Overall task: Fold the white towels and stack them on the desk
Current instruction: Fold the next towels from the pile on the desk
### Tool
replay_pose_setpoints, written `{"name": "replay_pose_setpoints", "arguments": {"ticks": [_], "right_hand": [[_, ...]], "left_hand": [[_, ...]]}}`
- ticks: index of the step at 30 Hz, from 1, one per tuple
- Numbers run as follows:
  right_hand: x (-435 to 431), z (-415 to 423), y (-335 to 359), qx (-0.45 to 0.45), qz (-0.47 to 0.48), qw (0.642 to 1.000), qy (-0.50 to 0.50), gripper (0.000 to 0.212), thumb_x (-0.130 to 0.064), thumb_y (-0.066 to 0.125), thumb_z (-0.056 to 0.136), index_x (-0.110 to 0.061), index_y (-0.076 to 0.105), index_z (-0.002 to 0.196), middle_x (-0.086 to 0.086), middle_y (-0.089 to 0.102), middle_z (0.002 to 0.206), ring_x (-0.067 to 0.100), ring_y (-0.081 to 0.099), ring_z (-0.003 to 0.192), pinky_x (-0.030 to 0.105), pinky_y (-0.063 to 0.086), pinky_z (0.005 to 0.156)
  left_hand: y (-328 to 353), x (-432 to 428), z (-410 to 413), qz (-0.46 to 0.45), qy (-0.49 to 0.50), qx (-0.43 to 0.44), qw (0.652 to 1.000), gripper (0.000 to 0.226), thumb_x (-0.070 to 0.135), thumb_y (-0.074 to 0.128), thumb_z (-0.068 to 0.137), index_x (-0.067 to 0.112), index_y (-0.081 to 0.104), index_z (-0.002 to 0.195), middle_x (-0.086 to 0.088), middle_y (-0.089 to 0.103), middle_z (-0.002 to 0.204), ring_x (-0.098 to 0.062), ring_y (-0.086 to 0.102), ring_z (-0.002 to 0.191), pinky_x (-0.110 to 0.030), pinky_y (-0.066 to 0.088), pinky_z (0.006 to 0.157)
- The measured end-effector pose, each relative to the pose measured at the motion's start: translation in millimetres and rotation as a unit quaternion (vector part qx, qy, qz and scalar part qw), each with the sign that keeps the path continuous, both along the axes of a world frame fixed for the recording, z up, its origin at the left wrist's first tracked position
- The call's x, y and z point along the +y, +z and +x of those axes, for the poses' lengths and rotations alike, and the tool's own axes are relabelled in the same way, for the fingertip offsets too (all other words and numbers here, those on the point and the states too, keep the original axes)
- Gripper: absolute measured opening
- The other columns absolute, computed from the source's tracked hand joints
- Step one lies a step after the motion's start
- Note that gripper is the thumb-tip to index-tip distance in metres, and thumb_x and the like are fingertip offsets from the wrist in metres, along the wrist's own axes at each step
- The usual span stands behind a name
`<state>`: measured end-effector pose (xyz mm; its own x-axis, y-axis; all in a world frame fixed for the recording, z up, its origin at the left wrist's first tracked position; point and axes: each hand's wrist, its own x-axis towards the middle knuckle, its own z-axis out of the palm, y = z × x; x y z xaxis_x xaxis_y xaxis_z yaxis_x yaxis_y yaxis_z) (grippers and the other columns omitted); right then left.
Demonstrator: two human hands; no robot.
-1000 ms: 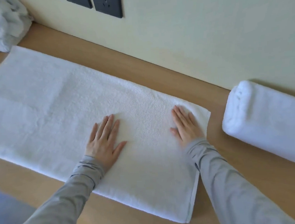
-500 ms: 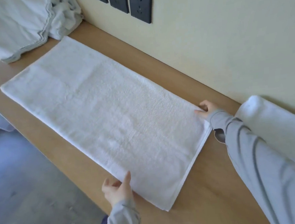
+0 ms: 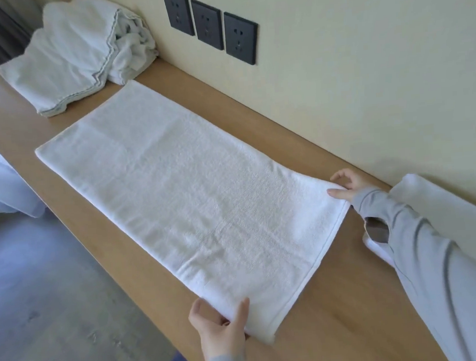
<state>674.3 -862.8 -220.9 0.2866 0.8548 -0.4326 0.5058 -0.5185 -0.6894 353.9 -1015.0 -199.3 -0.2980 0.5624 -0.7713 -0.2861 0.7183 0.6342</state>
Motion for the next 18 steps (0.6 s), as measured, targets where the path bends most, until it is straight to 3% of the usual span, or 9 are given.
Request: {"name": "replay_pose_setpoints", "arguments": {"ticks": [1,3,5,6,9,12,15,17,18], "right_hand": [[-0.4,-2.3,7.1,0.007,0.033,0.999,-0.005,0.023,-0.014,0.067,0.083,-0.023,0.051,0.096,0.008,0.058,0.097,0.018,0.051,0.083,0.03,0.04,0.077],[1.5,-10.9,25.8,0.06,0.094,0.994,-0.005,0.018,-0.009,0.063,0.086,-0.025,0.054,0.087,0.002,0.059,0.08,0.015,0.052,0.069,0.024,0.043,0.065],[6.1,-22.3,44.8,0.12,0.151,0.981,-0.01,0.02,-0.004,0.058,0.089,-0.022,0.061,0.08,-0.002,0.06,0.078,0.011,0.053,0.072,0.014,0.045,0.067],[9.8,-28.3,53.3,0.155,0.168,0.973,-0.023,0.021,-0.003,0.057,0.089,-0.02,0.064,0.078,-0.003,0.06,0.079,0.01,0.053,0.075,0.013,0.046,0.069],[25.9,-42.1,75.2,0.316,0.153,0.934,-0.06,0.021,-0.003,0.054,0.089,-0.015,0.071,0.086,0.0,0.066,0.076,0.012,0.061,0.072,0.018,0.054,0.067],[45.3,-52.1,87.2,0.407,0.141,0.901,-0.048,0.032,0.012,0.048,0.084,-0.009,0.063,0.104,0.003,0.07,0.081,0.014,0.068,0.077,0.023,0.057,0.078],[65.8,-68.2,94.5,0.316,0.154,0.936,-0.016,0.051,0.033,0.045,0.074,-0.003,0.057,0.108,0.01,0.062,0.085,0.01,0.067,0.074,0.02,0.056,0.073],[81.7,-80.9,99.7,0.176,0.176,0.968,0.01,0.043,0.029,0.054,0.073,0.005,0.058,0.109,0.012,0.059,0.092,0.016,0.061,0.077,0.015,0.052,0.068],[90.4,-87.1,103.0,0.124,0.192,0.973,0.013,0.037,0.023,0.059,0.074,0.005,0.06,0.106,0.013,0.059,0.092,0.02,0.057,0.074,0.013,0.05,0.062]], "left_hand": [[7.6,1.4,-3.2,0.023,-0.015,0.003,1.0,0.082,0.007,0.079,0.073,0.041,0.03,0.129,-0.009,0.065,0.084,-0.022,0.064,0.077,-0.049,0.055,0.08],[22.1,6.1,-10.6,0.072,-0.055,0.016,0.996,0.052,0.01,0.076,0.077,0.035,0.054,0.117,-0.013,0.058,0.071,-0.024,0.059,0.07,-0.047,0.055,0.078],[37.7,9.9,-18.5,0.117,-0.102,0.024,0.988,0.023,0.015,0.077,0.077,0.027,0.073,0.097,-0.013,0.049,0.069,-0.025,0.051,0.069,-0.043,0.053,0.078],[47.4,12.5,-23.2,0.14,-0.125,0.018,0.982,0.019,0.021,0.081,0.072,0.026,0.076,0.089,-0.013,0.049,0.071,-0.025,0.05,0.071,-0.041,0.051,0.078],[71.9,26.4,-44.1,0.184,-0.187,-0.039,0.964,0.059,0.027,0.089,0.037,0.026,0.073,0.094,-0.009,0.069,0.078,-0.023,0.065,0.071,-0.027,0.053,0.07],[85.1,49.4,-68.6,0.213,-0.262,-0.03,0.941,0.073,0.001,0.088,0.037,0.017,0.066,0.104,-0.009,0.071,0.079,-0.021,0.064,0.064,-0.028,0.057,0.063],[84.3,82.7,-92.2,0.268,-0.234,0.055,0.933,0.039,-0.018,0.076,0.062,0.01,0.071,0.089,-0.008,0.061,0.06,-0.016,0.052,0.05,-0.022,0.048,0.048],[84.4,104.6,-105.9,0.295,-0.213,0.106,0.925,0.026,-0.009,0.069,0.076,0.016,0.069,0.066,0.002,0.044,0.047,-0.009,0.036,0.043,-0.016,0.033,0.04],[84.6,115.7,-112.6,0.305,-0.206,0.126,0.921,0.036,-0.002,0.069,0.079,0.021,0.061,0.053,0.007,0.033,0.046,-0.007,0.028,0.043,-0.014,0.025,0.041]]}}
